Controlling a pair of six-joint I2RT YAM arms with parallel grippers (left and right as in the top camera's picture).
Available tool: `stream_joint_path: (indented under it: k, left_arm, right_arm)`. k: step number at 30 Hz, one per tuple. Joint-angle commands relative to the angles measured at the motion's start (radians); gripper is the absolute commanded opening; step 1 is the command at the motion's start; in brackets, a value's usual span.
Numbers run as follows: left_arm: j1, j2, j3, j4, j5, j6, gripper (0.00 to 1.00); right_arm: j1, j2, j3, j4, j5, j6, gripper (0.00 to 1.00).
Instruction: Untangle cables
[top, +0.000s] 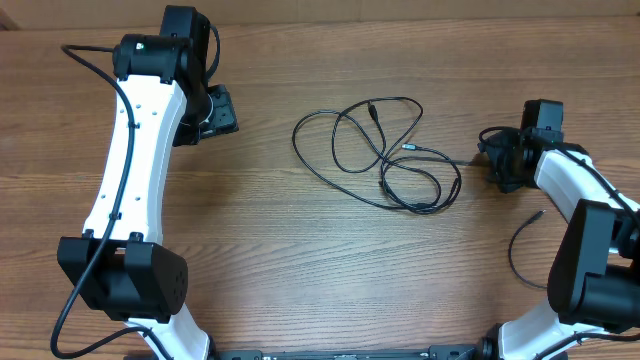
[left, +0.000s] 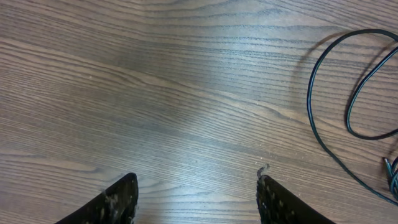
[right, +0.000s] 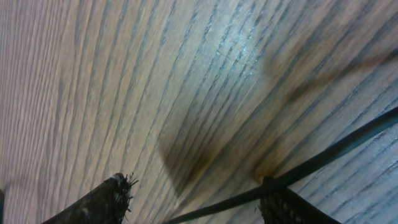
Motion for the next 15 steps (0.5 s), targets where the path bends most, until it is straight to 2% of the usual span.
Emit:
stream_joint_path:
  k: [1,7,12,14,15]
  left_arm:
    - [-0.003,0.002,-0.003,0.003,0.008,-0.010,0.62]
    - [-0.003,0.002,-0.003,0.006,0.009,-0.010,0.63]
    - [-0.003,0.002,-0.003,0.006,0.009,-0.010,0.63]
    - [-0.003,0.002,-0.003,0.006,0.009,-0.010,0.63]
    - [-0.003,0.002,-0.003,0.006,0.009,-0.010,0.63]
  right_arm:
    - [0.004,0.005,-0.016,0.035,0.014,0.025,0.64]
    - [0.008,0.016,-0.033,0.073,0.033,0.025,0.55]
    - [0.011,0.047,-0.046,0.087,0.028,0.026,0.52]
    - [0.011,0.055,-0.046,0.085,0.028,0.026,0.45]
    - [0.011,0.056,-0.046,0.087,0.024,0.026,0.32]
